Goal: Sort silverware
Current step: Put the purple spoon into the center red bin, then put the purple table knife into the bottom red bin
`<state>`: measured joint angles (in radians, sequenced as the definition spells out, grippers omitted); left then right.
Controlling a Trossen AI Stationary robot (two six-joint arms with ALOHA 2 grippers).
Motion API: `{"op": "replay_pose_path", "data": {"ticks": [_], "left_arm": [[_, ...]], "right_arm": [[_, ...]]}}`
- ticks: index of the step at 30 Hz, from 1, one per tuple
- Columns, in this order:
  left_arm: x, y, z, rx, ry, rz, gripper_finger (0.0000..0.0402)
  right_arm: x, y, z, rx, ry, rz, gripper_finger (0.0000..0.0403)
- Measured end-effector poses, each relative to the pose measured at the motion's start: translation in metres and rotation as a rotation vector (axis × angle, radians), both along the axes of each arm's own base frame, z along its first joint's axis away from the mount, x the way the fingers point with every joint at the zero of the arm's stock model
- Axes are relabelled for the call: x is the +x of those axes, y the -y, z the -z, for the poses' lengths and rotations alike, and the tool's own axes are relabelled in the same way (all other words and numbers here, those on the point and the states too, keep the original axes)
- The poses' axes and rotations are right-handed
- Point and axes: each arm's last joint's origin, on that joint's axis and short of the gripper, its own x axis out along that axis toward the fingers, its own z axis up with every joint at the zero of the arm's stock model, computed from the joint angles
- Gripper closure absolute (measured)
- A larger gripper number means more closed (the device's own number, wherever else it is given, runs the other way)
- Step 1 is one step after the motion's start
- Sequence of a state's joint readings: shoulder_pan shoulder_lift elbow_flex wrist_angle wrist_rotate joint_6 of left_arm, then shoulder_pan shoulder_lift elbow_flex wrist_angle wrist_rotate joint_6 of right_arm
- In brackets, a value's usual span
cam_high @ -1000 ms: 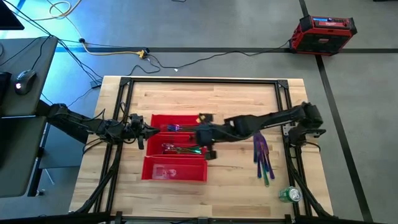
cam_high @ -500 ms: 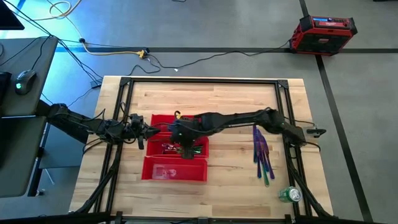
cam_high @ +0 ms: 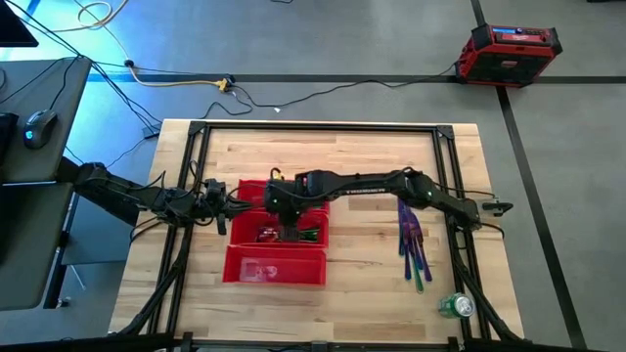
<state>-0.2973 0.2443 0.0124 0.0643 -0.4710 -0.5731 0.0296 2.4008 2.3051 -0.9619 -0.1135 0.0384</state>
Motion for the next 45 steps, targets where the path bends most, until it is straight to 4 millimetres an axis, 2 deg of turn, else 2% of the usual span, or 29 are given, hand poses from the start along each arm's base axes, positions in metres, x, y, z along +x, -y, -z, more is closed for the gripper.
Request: {"op": "replay_pose_path", "data": {"ticks": [4,7,12,15,19,21,25,29,33,40,45], "left_arm": [[0.000,0.000,0.000,-0.003,-0.001,0.015,0.0401],[0.000,0.001,0.000,-0.003,-0.001,0.018,0.0401],[0.000,0.001,0.000,-0.007,-0.002,0.026,0.0401],[0.000,0.001,0.000,-0.009,-0.002,0.037,0.0401],[0.000,0.001,0.000,-0.013,0.003,0.050,0.0401],[0.000,0.002,-0.001,-0.021,0.006,0.058,0.0401],[0.000,0.002,-0.001,-0.030,0.007,0.058,0.0401],[0.000,0.002,-0.001,-0.031,0.007,0.066,0.0401],[0.000,0.002,0.000,-0.031,0.003,0.067,0.0401],[0.001,0.003,0.000,-0.033,-0.003,0.086,0.0401],[0.002,0.005,0.002,-0.068,-0.021,0.163,0.0401]], "right_arm": [[0.001,-0.002,-0.023,-0.031,0.091,-0.065,0.0285],[-0.010,-0.007,-0.047,-0.041,0.136,-0.089,0.0278],[-0.051,-0.027,-0.102,-0.079,0.124,-0.126,0.0277],[-0.077,-0.042,-0.117,-0.077,0.040,-0.119,0.0277],[-0.106,-0.059,-0.125,-0.102,-0.112,-0.068,0.0277],[-0.116,-0.067,-0.121,-0.147,-0.199,-0.036,0.0277],[-0.129,-0.083,-0.103,-0.231,-0.313,0.013,0.0277],[-0.150,-0.087,-0.080,-0.243,-0.416,0.079,0.0277],[-0.190,-0.079,-0.048,-0.241,-0.510,0.224,0.0277],[-0.269,-0.056,-0.006,-0.039,-0.441,0.582,0.0277],[-0.306,-0.044,0.021,0.074,-0.373,0.795,0.0277]]}}
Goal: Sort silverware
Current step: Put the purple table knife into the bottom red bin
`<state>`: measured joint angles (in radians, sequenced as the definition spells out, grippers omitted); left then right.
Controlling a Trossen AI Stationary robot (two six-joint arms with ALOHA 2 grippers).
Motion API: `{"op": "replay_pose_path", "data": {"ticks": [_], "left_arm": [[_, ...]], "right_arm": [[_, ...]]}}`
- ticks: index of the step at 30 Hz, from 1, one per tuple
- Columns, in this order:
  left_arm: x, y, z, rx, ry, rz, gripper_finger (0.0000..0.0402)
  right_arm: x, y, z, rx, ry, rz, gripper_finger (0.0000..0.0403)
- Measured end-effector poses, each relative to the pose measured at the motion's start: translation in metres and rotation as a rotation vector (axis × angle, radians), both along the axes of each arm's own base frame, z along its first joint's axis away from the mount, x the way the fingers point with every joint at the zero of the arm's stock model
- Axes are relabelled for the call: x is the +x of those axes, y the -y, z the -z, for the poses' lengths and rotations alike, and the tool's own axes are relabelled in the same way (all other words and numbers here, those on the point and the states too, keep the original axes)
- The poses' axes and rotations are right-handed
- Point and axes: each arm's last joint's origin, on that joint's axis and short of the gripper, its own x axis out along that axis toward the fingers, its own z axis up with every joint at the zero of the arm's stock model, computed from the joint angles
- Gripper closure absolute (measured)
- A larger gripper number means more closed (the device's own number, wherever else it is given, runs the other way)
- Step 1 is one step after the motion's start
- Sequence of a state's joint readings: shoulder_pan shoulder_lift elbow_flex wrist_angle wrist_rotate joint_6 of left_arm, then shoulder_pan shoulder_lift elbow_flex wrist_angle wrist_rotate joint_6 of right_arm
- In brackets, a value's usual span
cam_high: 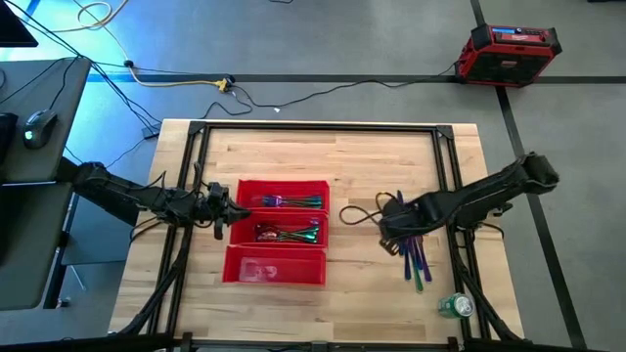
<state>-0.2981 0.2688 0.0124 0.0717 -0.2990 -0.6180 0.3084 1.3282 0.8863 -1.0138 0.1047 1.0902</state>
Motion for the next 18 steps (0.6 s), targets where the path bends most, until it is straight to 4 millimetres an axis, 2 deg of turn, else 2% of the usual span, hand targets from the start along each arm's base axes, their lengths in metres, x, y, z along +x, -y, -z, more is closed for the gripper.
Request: {"op": "replay_pose_path", "data": {"ticks": [3,6,9,12,18], "left_arm": [[0.001,0.002,0.000,0.031,0.003,0.068,0.0401],[0.002,0.003,-0.011,0.072,0.086,0.082,0.0401],[0.003,0.003,-0.038,0.124,0.162,0.081,0.0401],[0.009,0.004,-0.065,0.207,0.156,0.069,0.0401],[0.043,0.013,-0.109,0.352,0.092,0.054,0.0401]], "right_arm": [[-0.015,0.007,0.017,0.008,-0.001,0.066,0.0277],[-0.027,0.014,0.033,-0.003,-0.060,0.132,0.0277],[-0.033,0.018,0.043,-0.011,-0.092,0.148,0.0272],[-0.035,0.022,0.049,-0.010,-0.100,0.165,0.0258],[-0.038,0.028,0.067,0.042,-0.078,0.189,0.0218]]}}
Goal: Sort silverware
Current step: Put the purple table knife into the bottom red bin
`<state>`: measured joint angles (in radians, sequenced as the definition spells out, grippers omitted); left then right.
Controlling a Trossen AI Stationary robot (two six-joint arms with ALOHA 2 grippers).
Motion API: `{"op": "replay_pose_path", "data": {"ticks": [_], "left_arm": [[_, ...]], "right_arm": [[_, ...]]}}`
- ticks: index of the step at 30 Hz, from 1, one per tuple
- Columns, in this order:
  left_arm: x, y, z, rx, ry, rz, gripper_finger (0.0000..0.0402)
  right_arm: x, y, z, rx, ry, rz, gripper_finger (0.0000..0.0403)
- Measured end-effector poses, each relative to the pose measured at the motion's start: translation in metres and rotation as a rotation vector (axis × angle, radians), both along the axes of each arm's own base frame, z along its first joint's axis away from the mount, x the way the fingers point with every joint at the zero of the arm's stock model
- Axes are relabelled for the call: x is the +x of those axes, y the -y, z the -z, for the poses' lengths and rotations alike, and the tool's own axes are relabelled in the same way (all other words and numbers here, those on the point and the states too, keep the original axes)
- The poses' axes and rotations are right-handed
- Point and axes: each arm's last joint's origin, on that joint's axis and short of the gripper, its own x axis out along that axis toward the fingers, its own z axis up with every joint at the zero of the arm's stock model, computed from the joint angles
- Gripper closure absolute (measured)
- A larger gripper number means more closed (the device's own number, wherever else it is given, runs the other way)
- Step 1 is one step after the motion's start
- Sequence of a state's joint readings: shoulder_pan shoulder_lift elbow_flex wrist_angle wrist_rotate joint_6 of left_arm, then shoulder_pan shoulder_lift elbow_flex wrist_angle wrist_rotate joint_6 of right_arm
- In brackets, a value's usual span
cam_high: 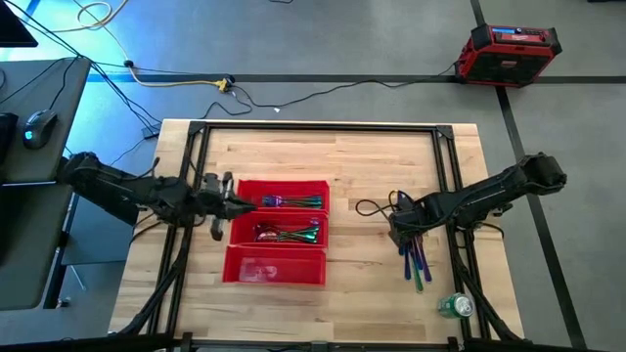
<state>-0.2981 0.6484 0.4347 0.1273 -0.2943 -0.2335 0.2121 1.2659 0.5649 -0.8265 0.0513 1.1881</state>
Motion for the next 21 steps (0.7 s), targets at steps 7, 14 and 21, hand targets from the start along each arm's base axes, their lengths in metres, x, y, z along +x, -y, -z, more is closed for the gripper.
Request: {"op": "replay_pose_path", "data": {"ticks": [7,14,21], "left_arm": [[0.059,0.015,-0.016,0.121,-0.121,-0.007,0.0401],[0.092,0.020,-0.010,0.184,-0.203,-0.014,0.0401],[0.092,0.020,-0.007,0.188,-0.229,-0.013,0.0401]], "right_arm": [[-0.001,0.007,0.013,-0.014,0.060,0.063,0.0211],[-0.006,0.010,0.018,-0.063,0.053,0.091,0.0314],[-0.002,0.010,0.015,-0.089,0.076,0.090,0.0394]]}}
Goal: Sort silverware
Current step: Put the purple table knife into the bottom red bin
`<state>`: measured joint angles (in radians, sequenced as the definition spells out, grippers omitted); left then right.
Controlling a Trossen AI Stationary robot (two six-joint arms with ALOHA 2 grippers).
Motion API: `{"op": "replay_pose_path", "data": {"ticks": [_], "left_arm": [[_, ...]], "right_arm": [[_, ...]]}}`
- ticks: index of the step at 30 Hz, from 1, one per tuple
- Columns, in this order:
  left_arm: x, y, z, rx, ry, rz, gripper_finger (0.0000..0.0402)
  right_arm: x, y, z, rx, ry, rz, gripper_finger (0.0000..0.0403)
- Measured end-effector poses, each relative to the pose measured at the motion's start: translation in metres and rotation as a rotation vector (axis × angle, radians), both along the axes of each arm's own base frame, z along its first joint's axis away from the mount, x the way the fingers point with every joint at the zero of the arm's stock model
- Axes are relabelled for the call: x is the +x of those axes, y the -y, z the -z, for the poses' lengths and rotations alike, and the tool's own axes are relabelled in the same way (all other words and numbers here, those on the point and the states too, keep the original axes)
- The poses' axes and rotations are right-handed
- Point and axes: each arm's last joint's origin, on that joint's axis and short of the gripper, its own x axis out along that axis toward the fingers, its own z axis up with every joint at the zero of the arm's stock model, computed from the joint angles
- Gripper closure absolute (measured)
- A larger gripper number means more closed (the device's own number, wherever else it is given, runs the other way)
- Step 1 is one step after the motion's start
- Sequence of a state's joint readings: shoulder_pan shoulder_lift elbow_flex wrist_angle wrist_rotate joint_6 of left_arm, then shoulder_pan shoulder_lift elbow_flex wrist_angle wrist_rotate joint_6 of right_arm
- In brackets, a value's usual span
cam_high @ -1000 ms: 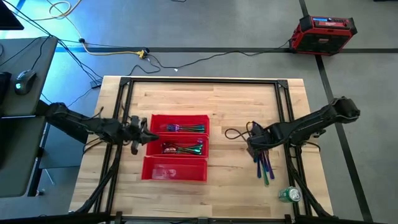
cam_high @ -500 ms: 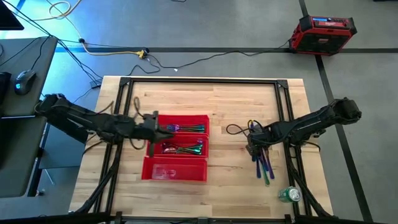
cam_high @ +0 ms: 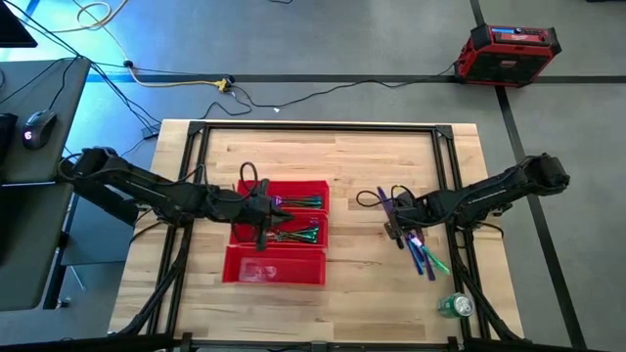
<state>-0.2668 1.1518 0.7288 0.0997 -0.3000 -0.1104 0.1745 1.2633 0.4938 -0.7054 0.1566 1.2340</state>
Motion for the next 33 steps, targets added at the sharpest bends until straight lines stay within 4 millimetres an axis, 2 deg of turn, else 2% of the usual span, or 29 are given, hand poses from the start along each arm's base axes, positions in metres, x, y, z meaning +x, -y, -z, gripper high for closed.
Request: {"op": "replay_pose_path", "data": {"ticks": [5,17,20,23,33], "left_arm": [[-0.002,-0.001,-0.002,0.000,0.003,-0.001,0.0401],[-0.004,-0.001,0.002,0.003,-0.036,-0.006,0.0401],[-0.004,-0.001,0.001,0.003,-0.035,-0.006,0.0401],[-0.004,-0.001,0.002,0.003,-0.036,-0.006,0.0401],[-0.004,-0.001,0.001,0.003,-0.035,-0.009,0.0401]], "right_arm": [[0.012,-0.002,-0.015,0.007,0.020,-0.038,0.0403],[0.036,-0.003,-0.066,-0.121,0.089,-0.118,0.0402],[0.040,-0.002,-0.073,-0.139,0.113,-0.144,0.0402],[0.041,0.002,-0.067,-0.143,0.111,-0.137,0.0402],[0.042,0.018,-0.015,-0.122,0.063,-0.123,0.0403]]}}
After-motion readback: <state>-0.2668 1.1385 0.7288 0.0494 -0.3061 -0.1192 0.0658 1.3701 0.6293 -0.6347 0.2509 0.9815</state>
